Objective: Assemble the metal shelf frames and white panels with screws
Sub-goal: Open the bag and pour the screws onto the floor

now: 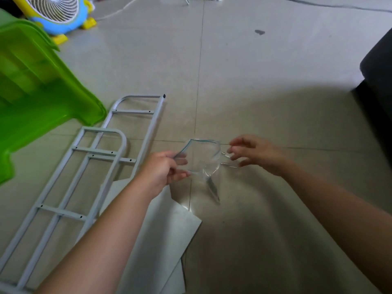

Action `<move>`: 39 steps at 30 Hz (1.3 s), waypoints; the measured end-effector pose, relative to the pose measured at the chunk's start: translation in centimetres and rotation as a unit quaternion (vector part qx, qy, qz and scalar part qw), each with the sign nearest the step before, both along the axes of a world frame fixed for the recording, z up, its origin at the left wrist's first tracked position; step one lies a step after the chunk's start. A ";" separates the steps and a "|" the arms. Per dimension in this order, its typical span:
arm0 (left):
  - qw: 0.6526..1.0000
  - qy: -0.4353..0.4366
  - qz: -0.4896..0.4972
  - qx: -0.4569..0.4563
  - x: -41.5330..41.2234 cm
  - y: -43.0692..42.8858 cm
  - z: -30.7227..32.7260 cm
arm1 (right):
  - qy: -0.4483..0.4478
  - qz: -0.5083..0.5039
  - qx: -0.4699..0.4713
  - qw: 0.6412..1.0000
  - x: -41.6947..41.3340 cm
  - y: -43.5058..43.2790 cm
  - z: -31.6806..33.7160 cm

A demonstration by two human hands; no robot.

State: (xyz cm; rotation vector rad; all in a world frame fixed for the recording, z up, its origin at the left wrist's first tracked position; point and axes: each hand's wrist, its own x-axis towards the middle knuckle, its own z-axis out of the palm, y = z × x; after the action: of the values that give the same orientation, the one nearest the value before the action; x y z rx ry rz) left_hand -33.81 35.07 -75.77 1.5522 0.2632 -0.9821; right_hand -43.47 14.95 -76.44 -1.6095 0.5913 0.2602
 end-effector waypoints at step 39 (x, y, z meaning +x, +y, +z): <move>0.958 0.197 0.197 -0.068 0.6 -2.0 -10.4 | -0.118 -0.115 -0.132 0.977 0.6 1.2 -3.0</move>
State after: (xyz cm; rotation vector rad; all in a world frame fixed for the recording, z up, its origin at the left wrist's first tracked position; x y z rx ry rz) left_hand -33.19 33.08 -86.18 1.1094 0.7401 -0.9595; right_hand -42.87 16.18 -79.40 -1.7763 0.6415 -0.1877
